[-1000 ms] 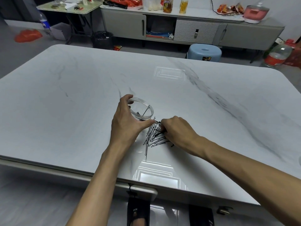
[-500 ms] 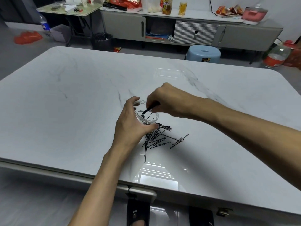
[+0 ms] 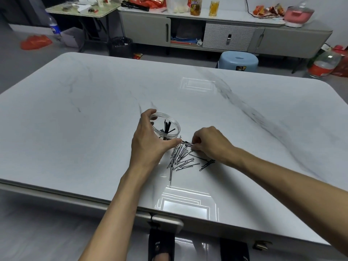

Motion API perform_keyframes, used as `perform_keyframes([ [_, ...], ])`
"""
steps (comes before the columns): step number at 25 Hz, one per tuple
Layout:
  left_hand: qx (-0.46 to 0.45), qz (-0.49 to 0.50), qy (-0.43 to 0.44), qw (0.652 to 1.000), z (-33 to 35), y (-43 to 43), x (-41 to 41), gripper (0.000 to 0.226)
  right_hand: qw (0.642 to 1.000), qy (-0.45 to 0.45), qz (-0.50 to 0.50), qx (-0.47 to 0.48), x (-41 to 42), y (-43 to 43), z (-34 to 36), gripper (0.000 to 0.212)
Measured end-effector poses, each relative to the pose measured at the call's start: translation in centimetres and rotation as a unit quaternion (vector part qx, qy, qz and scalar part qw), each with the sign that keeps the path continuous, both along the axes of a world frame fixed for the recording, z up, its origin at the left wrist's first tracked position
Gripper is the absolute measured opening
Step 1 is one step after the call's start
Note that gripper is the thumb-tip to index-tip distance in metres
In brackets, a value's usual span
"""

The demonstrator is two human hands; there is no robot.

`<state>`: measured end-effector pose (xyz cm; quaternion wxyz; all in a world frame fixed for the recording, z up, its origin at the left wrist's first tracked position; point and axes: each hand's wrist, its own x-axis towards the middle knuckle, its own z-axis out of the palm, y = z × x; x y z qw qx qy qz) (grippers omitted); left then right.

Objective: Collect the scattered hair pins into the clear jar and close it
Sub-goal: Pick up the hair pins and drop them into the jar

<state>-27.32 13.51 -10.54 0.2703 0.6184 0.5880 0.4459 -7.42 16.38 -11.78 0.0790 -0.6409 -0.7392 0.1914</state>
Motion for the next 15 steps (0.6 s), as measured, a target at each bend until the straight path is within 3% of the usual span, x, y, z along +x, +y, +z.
perform_keyframes([
  [3,0.000,-0.001,0.001,1.000,-0.1,0.0,0.0,0.096,1.000,-0.003,-0.015,0.024,0.0,0.0,-1.2,0.003],
  [8,-0.002,-0.002,0.003,1.000,-0.1,0.1,0.0,0.096,0.999,0.016,-0.031,-0.004,0.7,0.5,-1.0,0.011],
  [13,-0.003,-0.005,0.011,1.000,-0.1,0.0,0.0,0.096,0.983,0.144,-0.042,0.102,1.2,1.5,4.2,0.016],
  [15,-0.004,-0.009,0.015,1.000,-0.1,0.0,0.2,0.097,0.979,0.154,0.032,0.133,0.5,1.6,7.2,0.015],
])
